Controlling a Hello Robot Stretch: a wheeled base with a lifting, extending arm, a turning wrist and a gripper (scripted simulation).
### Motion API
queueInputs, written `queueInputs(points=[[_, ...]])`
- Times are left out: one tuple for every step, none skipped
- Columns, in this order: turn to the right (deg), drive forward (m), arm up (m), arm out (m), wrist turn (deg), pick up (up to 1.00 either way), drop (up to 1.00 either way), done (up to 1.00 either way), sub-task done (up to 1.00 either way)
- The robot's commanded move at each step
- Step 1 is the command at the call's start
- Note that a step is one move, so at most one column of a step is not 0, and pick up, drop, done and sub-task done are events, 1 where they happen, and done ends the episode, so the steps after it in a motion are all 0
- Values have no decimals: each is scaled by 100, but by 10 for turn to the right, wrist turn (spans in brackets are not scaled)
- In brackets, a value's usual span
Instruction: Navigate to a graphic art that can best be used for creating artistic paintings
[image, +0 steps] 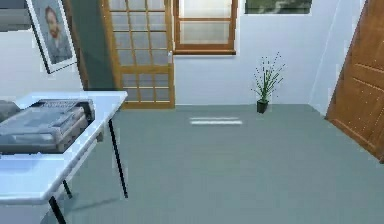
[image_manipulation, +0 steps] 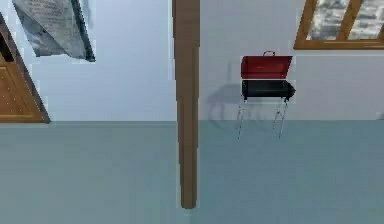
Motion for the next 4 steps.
queueInputs(points=[[0,30,0,0,0,0,0,0,0],[0,100,0,0,0,0,0,0,0],[30,0,0,0,0,0,0,0,0],[0,45,0,0,0,0,0,0,0]])
